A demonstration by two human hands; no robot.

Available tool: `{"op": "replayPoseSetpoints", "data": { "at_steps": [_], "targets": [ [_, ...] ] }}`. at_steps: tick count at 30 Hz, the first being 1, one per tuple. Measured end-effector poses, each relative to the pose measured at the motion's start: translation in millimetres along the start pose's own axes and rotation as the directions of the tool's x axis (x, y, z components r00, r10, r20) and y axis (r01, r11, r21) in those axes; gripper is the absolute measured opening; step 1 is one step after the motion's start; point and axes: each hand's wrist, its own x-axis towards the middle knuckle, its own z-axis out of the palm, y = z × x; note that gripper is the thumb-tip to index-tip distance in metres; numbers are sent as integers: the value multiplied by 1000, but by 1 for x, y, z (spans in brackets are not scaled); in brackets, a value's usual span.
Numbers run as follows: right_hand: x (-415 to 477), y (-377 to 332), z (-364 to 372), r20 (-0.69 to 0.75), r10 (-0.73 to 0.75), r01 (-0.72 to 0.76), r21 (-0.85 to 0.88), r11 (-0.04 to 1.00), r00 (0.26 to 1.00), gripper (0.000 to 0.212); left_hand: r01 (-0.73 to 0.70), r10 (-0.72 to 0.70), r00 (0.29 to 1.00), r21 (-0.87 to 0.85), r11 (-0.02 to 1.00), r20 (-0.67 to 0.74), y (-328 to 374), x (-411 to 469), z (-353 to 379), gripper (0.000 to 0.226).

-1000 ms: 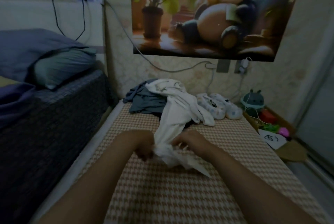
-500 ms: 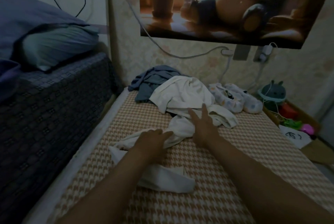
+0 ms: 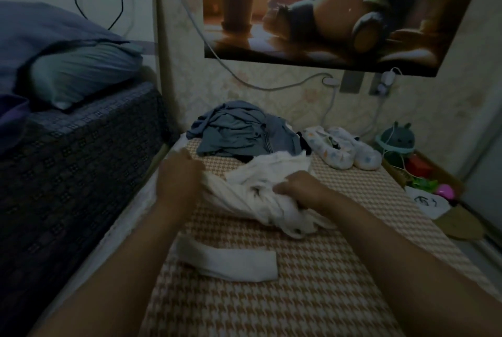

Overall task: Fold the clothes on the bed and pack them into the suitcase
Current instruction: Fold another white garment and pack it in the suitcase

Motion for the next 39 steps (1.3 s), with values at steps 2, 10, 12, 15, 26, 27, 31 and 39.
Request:
{"op": "replayPoseSetpoints", "data": {
  "at_steps": [2, 10, 12, 15, 26, 27, 31, 39],
  "targets": [
    [-10, -12, -13, -4, 52, -50, 194, 980, 999, 25, 217, -225, 971, 104, 971, 75, -12, -4, -17, 16],
    [-9, 9, -16, -253, 322, -53, 706, 706, 912, 30, 175, -11, 857, -270, 947, 515, -1, -30, -12, 54],
    [-9, 7, -12, -246, 151, -19, 470, 882, 958, 39, 85, 173, 872, -489, 868, 458, 25, -30, -9, 47],
    [-14, 11, 2, -28, 20, -27, -237, 971, 999, 79, -72, 352, 760, -468, 881, 546, 54, -40, 4, 78],
    [-45, -16, -41, 380, 147, -302, 387, 871, 913, 23, 7, 205, 900, -482, 876, 386, 31, -8, -37, 28],
    [-44, -17, -47, 338, 104, -279, 525, 804, 935, 20, 33, 140, 939, -489, 872, 313, 25, -4, -50, 29],
    [-29, -14, -46, 190, 126, -228, 834, 502, 974, 32, 119, -91, 987, -222, 968, 132, 7, -8, -64, 29],
    [-28, -5, -1, -57, -242, 232, -136, 963, 969, 54, -17, 286, 744, -411, 911, 603, 27, -30, -16, 55]
  ]
}}
